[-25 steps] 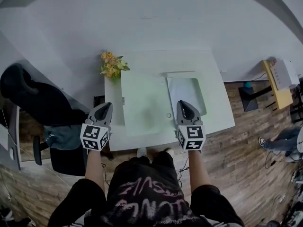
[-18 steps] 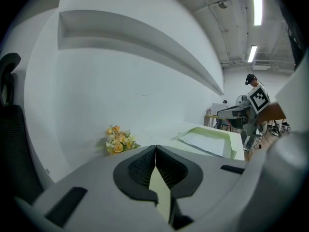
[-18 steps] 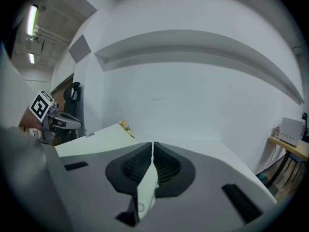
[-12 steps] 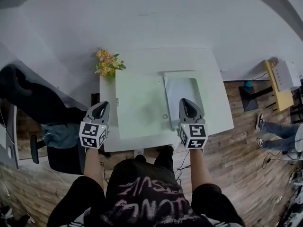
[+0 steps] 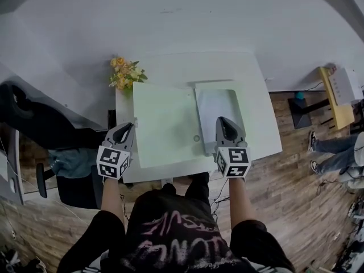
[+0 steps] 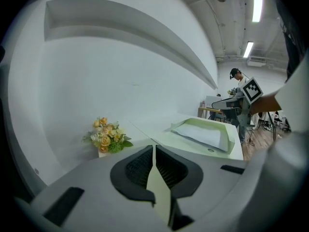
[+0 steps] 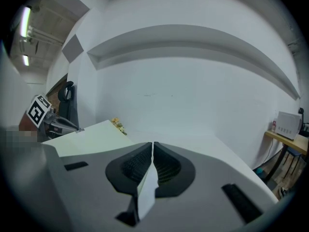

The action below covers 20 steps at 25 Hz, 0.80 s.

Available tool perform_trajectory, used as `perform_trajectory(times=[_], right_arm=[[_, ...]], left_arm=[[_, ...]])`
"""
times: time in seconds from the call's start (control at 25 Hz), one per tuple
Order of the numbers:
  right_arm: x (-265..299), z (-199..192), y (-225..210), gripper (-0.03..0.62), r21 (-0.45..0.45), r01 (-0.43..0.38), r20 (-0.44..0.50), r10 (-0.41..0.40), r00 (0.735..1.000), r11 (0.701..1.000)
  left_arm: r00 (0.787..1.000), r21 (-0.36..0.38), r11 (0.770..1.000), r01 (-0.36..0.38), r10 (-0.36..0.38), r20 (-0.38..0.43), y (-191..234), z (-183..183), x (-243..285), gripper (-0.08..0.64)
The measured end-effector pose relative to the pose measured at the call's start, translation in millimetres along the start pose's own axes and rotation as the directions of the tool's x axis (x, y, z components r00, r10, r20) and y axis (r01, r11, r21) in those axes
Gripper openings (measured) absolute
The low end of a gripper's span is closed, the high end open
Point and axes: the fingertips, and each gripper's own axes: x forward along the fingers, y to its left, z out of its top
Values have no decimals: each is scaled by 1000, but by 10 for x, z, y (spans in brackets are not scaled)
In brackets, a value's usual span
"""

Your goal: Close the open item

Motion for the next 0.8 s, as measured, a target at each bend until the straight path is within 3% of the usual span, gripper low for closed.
perform_trajectory(times=[0.48,0.8], right_arm=[[-134,-20,-237,28,20,33,11,-33,999,999],[-297,-12,-498,28,32,74,24,-75,997,997]], left_arm=[[990,-79,995,67,-56,127,-183,387,36,17],[977,15,988,153,-154,145,-578,661,219,17]])
